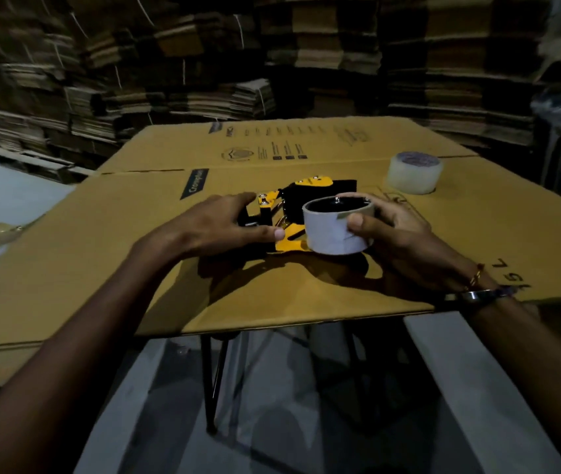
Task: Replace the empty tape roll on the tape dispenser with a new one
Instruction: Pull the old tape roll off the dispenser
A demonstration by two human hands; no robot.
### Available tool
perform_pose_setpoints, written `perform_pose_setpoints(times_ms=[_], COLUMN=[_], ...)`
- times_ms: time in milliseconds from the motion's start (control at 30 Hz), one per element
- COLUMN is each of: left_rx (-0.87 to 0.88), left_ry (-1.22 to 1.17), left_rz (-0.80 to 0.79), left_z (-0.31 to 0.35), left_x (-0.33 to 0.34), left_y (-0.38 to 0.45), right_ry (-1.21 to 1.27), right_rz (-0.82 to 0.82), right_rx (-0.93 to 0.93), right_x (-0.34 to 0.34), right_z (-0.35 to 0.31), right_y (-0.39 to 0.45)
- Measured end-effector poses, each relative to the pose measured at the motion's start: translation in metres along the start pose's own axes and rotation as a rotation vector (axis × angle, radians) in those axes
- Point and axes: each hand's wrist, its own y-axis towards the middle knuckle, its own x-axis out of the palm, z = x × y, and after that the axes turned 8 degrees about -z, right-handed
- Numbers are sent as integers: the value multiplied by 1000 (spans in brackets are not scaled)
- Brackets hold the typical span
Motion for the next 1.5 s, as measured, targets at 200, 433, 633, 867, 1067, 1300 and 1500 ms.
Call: perform_pose_setpoints(times_ms=[200,433,633,867,1067,1300,1500], left_rx=[-64,-78,7,16,53,103,65], left_ry=[204,334,291,140,168,416,676], left_rz=[149,382,593,500,535,820,930], left_z=[7,3,1,-6,-7,5,21], left_x=[13,40,59,54,54,60,61], left_y=[-10,-19,-31,-36,-36,-41,-54], right_ry=[-148,-700,-805,-813,-883,-990,-958], right_rz=[76,193,237,196,210,326,369], right_rx=[85,-15,-195,-225,-257,-345,-321], right_x=[13,31,37,39,37,44,44], right_z=[0,-2,8,10,13,17,16], right_y=[-13,-18,-22,-28,-27,-30,-31])
